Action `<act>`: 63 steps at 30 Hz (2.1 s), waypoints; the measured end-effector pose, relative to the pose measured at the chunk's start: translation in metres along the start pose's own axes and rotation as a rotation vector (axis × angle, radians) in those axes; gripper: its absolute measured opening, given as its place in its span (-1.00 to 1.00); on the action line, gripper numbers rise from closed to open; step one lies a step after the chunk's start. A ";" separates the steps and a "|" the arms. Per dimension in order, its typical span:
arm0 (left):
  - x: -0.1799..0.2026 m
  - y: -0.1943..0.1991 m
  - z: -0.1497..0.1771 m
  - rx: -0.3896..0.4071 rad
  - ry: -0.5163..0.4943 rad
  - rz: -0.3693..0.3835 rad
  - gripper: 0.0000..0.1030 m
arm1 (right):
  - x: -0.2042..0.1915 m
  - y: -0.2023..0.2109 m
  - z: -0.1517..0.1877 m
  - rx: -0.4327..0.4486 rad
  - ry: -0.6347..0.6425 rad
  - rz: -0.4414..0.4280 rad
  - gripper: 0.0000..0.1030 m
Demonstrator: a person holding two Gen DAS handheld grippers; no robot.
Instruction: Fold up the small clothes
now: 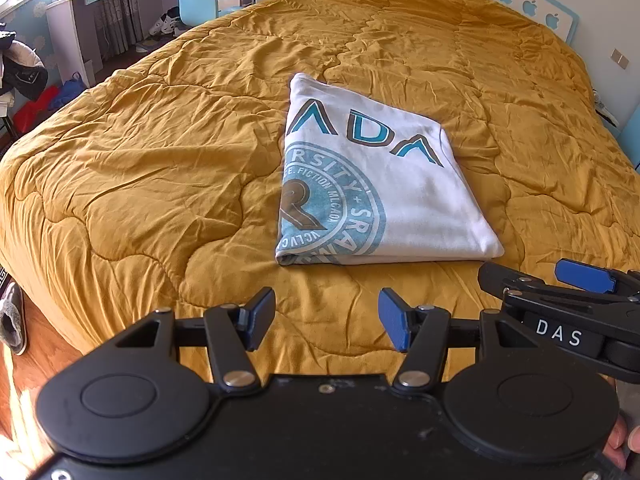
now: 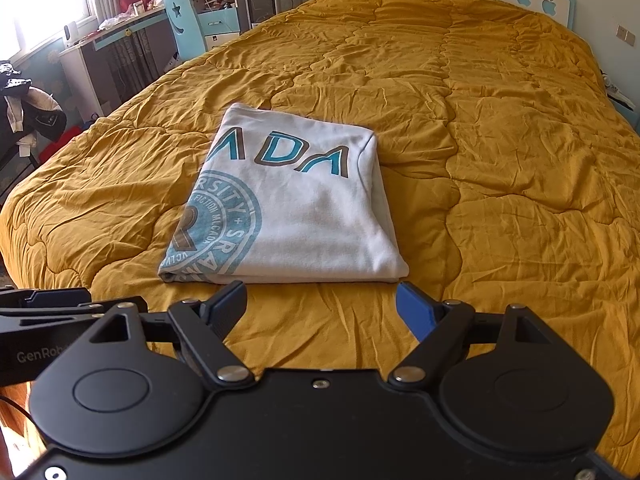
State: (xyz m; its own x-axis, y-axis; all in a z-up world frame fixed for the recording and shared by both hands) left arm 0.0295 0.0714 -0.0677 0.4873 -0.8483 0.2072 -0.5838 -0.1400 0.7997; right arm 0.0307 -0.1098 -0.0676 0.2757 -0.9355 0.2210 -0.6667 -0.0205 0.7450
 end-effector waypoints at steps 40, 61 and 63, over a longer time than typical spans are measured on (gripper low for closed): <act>0.000 -0.004 0.002 -0.021 -0.007 -0.020 0.18 | -0.005 -0.001 0.002 -0.014 0.025 -0.011 0.60; 0.000 -0.005 0.001 -0.021 -0.003 -0.020 0.19 | -0.004 -0.001 0.002 -0.014 0.022 -0.006 0.60; 0.000 -0.005 0.001 -0.020 -0.002 -0.023 0.19 | -0.004 -0.001 0.002 -0.014 0.024 -0.007 0.60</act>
State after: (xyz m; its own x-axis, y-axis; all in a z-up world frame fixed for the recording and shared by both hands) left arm 0.0321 0.0718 -0.0724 0.4987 -0.8463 0.1875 -0.5596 -0.1491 0.8152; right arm 0.0293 -0.1071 -0.0706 0.2969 -0.9268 0.2301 -0.6549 -0.0223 0.7553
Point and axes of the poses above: each gripper's, at about its wrist camera, not at the fingertips, and y roughly against the way its jaws point, x to its right, z to its underside, the point moved 1 cm from there along -y, roughly the way its jaws point, and after that the axes turned 10 degrees about y, right-handed, at the moved point
